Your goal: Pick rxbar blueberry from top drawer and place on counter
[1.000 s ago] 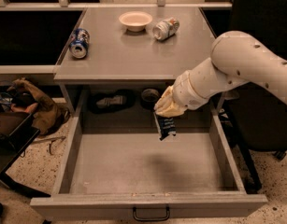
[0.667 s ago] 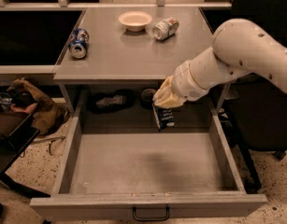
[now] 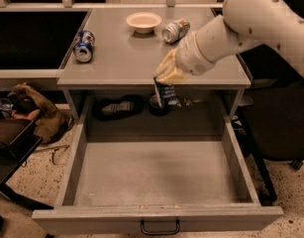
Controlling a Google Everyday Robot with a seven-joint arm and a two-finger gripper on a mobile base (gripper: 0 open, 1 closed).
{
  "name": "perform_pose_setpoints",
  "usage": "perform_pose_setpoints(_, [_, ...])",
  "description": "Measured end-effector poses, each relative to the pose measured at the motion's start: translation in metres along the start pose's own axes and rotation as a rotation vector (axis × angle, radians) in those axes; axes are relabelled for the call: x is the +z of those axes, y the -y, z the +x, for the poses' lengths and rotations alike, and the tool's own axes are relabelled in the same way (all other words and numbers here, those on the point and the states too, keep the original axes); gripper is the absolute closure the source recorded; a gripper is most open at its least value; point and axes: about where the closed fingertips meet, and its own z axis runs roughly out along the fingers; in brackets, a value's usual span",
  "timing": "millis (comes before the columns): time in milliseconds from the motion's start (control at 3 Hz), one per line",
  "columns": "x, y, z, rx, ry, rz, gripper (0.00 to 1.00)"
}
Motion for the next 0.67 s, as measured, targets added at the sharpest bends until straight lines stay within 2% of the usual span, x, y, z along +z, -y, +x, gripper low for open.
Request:
perform_pose_setpoints(333, [0.007,0.032,0.0,-0.056,-0.006,0.062,1.0])
perform_pose_setpoints(667, [0.011,0.061,0.008,-0.084,-0.052,0.168,1.0])
